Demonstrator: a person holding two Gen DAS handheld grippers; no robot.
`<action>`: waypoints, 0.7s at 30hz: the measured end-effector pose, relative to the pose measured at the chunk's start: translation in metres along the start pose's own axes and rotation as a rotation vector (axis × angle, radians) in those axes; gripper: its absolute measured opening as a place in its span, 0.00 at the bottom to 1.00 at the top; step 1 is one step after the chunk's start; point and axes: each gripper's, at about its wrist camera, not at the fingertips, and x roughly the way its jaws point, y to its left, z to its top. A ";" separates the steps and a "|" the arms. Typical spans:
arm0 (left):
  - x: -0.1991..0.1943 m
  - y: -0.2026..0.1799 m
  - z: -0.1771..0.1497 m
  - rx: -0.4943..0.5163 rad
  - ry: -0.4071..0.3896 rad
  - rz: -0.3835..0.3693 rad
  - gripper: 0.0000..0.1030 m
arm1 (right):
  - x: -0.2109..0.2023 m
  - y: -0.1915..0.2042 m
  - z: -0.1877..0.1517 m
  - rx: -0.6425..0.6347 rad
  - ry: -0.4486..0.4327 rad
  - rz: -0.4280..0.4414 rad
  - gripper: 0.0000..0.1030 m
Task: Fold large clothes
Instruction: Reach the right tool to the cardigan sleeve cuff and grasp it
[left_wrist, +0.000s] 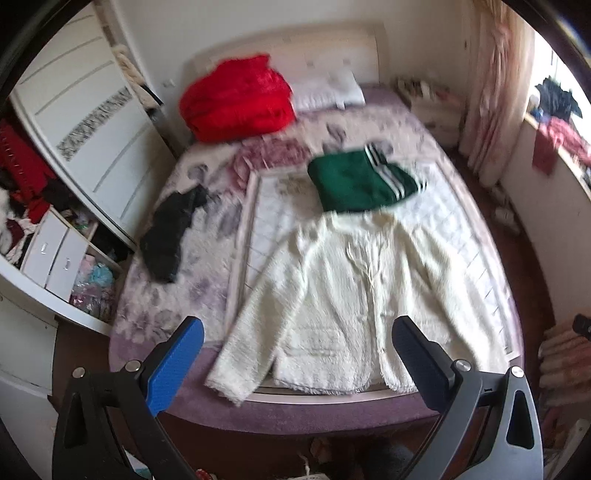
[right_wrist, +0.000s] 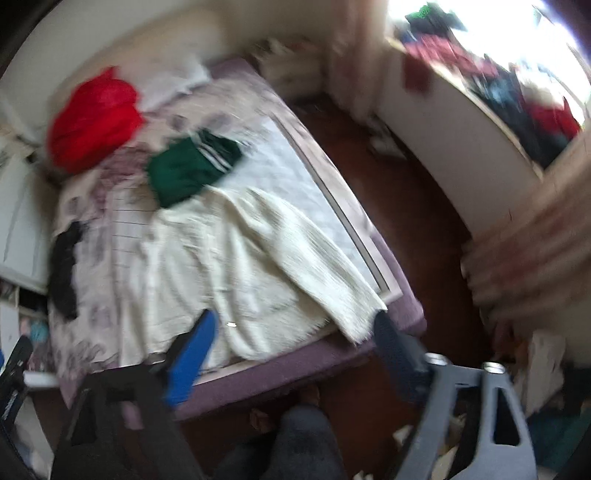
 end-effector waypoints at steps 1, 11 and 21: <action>0.022 -0.012 0.001 0.005 0.026 0.001 1.00 | 0.024 -0.012 0.001 0.022 0.031 -0.021 0.76; 0.214 -0.115 -0.022 0.005 0.227 0.091 1.00 | 0.312 -0.139 0.028 0.170 0.298 -0.099 0.77; 0.343 -0.195 -0.061 0.119 0.333 0.123 1.00 | 0.529 -0.148 0.029 0.099 0.492 -0.041 0.39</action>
